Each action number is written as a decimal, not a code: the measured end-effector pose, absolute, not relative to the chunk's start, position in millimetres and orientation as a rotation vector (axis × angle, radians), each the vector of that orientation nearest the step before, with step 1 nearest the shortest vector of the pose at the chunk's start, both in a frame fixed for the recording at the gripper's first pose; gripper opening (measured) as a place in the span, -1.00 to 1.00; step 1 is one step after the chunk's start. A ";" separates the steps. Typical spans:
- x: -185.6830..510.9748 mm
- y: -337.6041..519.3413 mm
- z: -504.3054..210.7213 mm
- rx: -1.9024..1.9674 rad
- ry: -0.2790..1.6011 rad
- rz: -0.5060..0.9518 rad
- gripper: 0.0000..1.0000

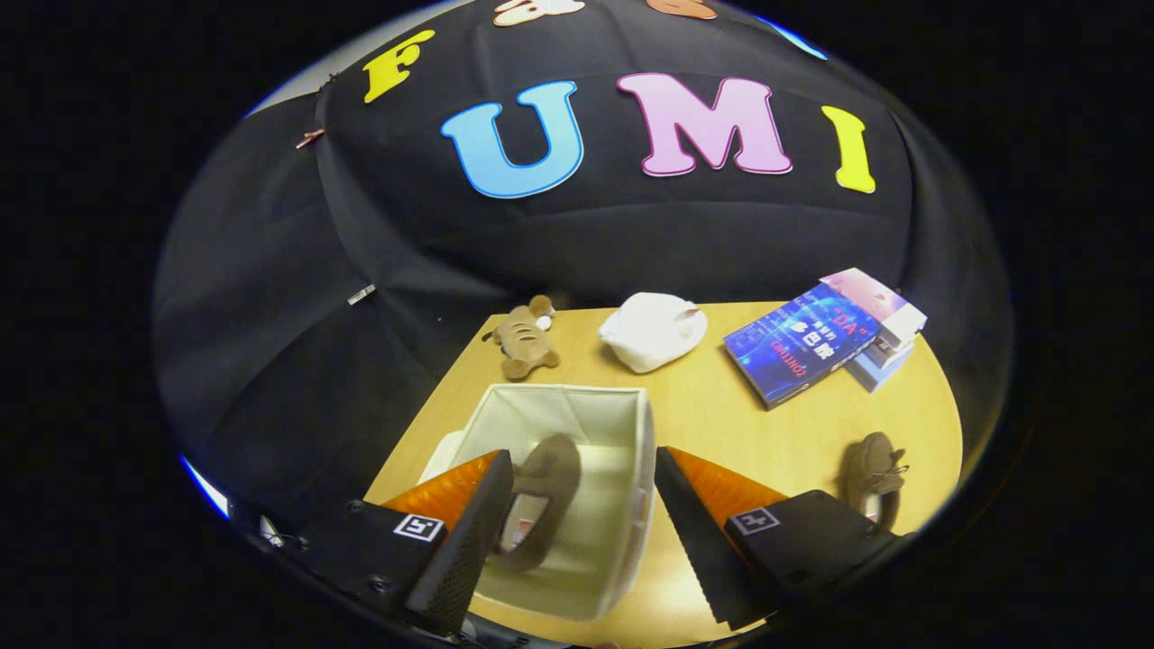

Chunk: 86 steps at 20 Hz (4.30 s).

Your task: Open the storage box then place both shoes into the box .Put the left shoe in first, then the right shoe, with the right side of both shoes facing outward in a uniform manner.

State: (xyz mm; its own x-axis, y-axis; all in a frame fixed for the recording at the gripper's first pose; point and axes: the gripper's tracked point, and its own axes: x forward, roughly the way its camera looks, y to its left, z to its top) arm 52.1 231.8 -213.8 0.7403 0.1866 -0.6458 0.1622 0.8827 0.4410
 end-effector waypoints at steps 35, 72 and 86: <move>-113.0 -55.7 -476.0 0.279 1.110 -0.267 0.46; 40.8 163.2 -239.9 0.634 0.842 -0.089 -0.90; 56.2 268.8 -282.1 0.482 0.997 -0.107 -0.89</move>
